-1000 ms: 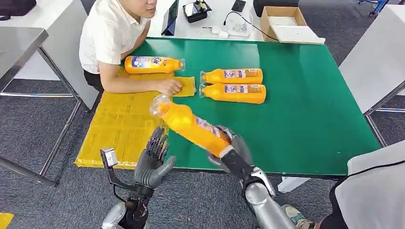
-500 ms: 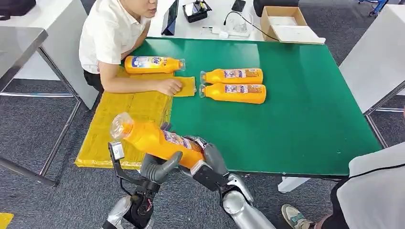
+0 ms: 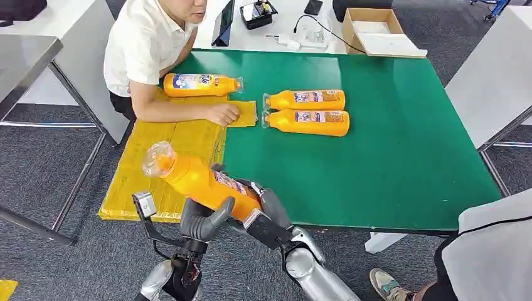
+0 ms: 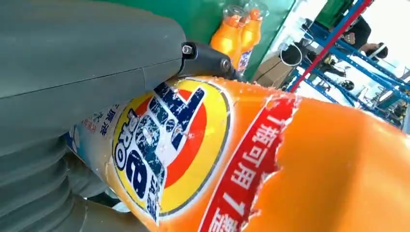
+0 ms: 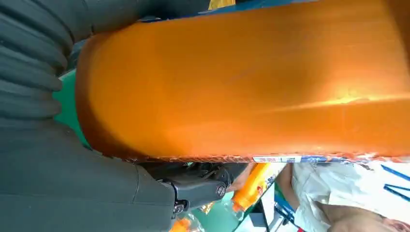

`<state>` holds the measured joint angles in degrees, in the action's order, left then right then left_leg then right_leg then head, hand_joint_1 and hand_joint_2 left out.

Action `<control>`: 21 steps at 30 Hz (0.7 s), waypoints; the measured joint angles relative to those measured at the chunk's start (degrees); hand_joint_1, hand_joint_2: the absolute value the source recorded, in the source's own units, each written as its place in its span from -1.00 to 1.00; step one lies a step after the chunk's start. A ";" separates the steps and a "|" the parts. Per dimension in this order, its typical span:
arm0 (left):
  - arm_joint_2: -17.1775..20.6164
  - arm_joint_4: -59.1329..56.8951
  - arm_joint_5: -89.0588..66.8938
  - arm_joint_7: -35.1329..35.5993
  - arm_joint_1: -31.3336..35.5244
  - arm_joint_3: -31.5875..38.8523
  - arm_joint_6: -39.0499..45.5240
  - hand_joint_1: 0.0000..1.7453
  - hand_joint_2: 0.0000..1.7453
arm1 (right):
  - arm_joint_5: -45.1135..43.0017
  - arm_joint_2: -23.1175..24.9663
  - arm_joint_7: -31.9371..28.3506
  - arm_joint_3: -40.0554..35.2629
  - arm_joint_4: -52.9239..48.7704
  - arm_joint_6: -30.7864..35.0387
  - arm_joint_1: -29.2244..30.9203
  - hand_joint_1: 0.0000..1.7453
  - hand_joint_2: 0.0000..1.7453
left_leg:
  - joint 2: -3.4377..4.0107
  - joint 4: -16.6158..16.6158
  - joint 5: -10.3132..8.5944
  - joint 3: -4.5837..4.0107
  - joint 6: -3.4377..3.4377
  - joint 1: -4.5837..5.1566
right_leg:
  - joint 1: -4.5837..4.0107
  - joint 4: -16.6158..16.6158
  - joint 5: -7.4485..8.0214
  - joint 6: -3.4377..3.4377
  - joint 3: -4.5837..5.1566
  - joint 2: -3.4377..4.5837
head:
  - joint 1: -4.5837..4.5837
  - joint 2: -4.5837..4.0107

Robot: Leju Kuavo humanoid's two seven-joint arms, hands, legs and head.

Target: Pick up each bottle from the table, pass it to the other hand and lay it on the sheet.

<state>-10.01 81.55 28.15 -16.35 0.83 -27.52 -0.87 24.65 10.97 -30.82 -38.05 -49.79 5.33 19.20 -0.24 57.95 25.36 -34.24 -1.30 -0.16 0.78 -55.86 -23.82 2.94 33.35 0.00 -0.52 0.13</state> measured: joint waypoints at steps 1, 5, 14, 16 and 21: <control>0.00 0.00 0.13 0.00 0.01 0.02 -0.11 1.00 1.00 | 0.00 0.00 0.00 -0.24 0.33 -0.22 0.11 -1.00 1.00 | 0.00 0.00 0.00 0.00 0.00 0.00 | 0.00 0.00 0.00 0.00 0.00 0.00 | 0.00 0.00; 0.00 0.00 2.86 0.50 -0.30 0.68 -1.40 1.00 1.00 | 0.35 0.00 0.22 -0.92 1.38 -0.37 0.33 -1.00 1.00 | 0.01 0.00 0.00 -0.01 0.00 0.00 | 0.00 0.00 0.00 0.00 0.03 0.00 | 0.02 0.00; 0.00 0.00 3.04 0.68 -0.47 1.81 -1.92 1.00 1.00 | 1.71 0.00 0.44 -1.70 2.23 2.36 0.11 -1.00 -1.00 | 0.01 0.00 0.00 -0.02 0.00 0.00 | 0.00 0.00 0.00 0.00 0.03 0.00 | 0.00 0.00; 0.11 0.04 -0.93 -0.09 -0.04 1.95 1.19 1.00 1.00 | 2.34 0.00 -0.05 -1.75 1.92 3.83 -0.92 -1.00 -1.00 | 0.00 0.00 0.00 -0.02 0.00 0.00 | -0.01 -0.01 0.00 0.00 0.03 0.00 | 0.02 0.00; 0.98 -0.35 -9.77 -0.85 1.89 3.83 6.30 1.00 1.00 | 3.59 -0.22 -0.17 -2.16 -2.19 5.36 -4.48 -1.00 -1.00 | 0.01 0.00 0.00 -0.06 0.00 0.00 | -0.01 -0.01 0.00 0.00 0.07 0.00 | 0.00 0.00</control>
<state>-9.03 81.20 18.38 -17.20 2.73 -23.69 5.42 28.24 10.75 -30.99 -40.22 -51.98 10.69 14.71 -0.23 57.95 25.36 -34.30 -1.30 -0.17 0.77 -55.86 -23.82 2.94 33.42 0.00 -0.52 0.13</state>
